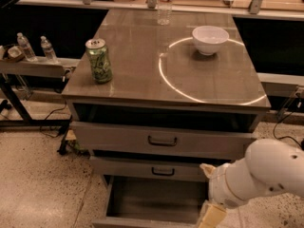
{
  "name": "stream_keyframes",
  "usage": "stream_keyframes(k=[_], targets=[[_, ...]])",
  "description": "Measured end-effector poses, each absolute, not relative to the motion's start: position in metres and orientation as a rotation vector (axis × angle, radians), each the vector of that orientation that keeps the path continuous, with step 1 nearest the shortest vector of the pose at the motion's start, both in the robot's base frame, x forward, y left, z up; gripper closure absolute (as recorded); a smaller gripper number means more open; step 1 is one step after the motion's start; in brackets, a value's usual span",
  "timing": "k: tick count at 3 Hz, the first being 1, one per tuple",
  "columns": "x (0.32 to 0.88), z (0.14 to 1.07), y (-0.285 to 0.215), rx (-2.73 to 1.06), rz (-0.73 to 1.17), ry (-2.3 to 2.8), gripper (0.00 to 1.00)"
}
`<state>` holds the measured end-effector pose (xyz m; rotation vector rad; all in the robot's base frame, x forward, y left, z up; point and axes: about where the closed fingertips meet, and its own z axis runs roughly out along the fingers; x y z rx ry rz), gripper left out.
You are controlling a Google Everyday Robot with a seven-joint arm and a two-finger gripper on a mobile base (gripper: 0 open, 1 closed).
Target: Close bottom drawer
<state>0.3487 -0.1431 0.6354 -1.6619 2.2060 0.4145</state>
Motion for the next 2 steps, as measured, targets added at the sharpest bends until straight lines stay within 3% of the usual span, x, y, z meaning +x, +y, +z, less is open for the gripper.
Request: stream_keyframes(k=[2], targets=[[0.39,0.586,-0.109,-1.617,0.322,2.122,0.0]])
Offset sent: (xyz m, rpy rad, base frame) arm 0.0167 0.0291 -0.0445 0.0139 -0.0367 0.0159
